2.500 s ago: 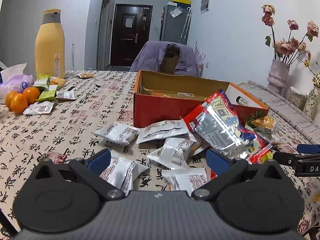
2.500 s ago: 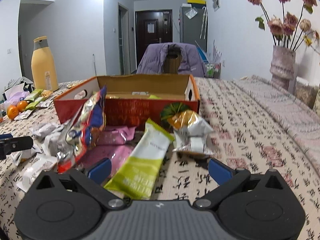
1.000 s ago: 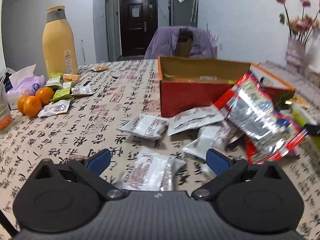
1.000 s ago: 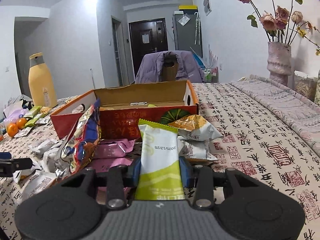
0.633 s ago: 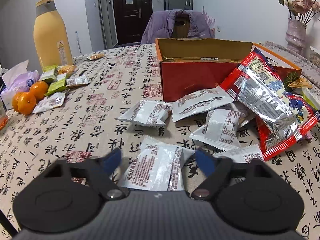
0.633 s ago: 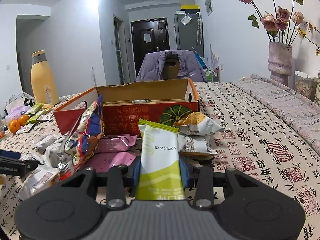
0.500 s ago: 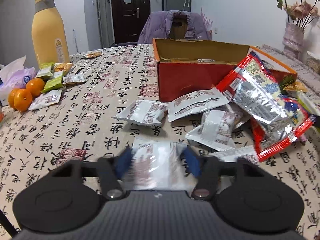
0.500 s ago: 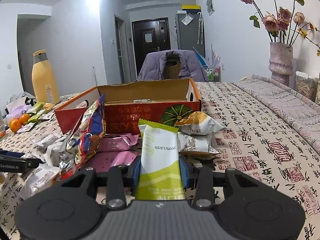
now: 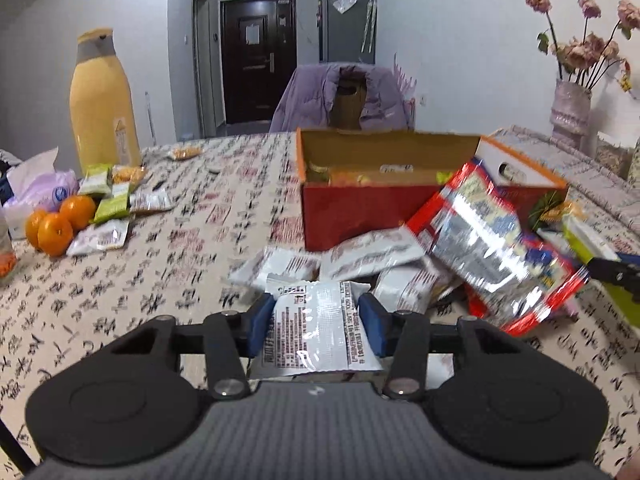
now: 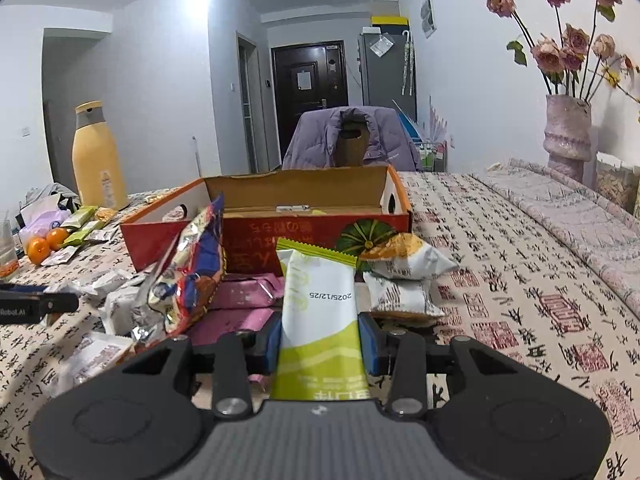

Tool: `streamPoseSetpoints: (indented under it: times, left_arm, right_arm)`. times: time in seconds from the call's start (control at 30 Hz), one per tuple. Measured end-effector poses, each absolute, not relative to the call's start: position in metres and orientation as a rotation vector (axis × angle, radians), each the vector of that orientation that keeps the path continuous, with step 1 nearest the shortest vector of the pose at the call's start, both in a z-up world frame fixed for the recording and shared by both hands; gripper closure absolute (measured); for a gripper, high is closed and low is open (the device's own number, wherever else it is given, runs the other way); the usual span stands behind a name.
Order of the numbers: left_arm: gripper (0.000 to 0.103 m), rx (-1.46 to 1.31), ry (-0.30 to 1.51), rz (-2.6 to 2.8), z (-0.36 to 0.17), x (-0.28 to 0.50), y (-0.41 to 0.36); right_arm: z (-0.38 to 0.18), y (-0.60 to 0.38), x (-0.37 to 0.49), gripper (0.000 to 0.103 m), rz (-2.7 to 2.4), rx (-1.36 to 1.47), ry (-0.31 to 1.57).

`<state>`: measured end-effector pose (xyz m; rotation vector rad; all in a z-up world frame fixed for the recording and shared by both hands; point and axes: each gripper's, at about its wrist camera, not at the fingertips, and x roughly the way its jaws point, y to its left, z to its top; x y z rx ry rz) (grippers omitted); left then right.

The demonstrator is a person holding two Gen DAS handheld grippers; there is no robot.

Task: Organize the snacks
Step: 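Carry the white packet and green bar over the box and open both grippers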

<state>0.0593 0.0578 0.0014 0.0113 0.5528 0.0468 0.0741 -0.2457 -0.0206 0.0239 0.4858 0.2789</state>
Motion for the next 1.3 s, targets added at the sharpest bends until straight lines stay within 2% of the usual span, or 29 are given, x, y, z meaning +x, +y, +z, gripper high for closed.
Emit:
streamPoseSetpoints:
  times: [0.7, 1.03, 1.3]
  left_arm:
    - [0.055, -0.044, 0.356, -0.027, 0.072, 0.107, 0.017]
    - [0.055, -0.026, 0.334, -0.03, 0.095, 0.157, 0.003]
    - [0.054, -0.035, 0.356, -0.017, 0.095, 0.21, -0.002]
  right_arm:
    - [0.026, -0.216, 0.125, 0.065, 0.305, -0.02, 0.36]
    - [0.056, -0.202, 0.176, 0.065, 0.319, -0.035, 0.305]
    - [0.059, -0.197, 0.224, 0.065, 0.306, -0.024, 0.319]
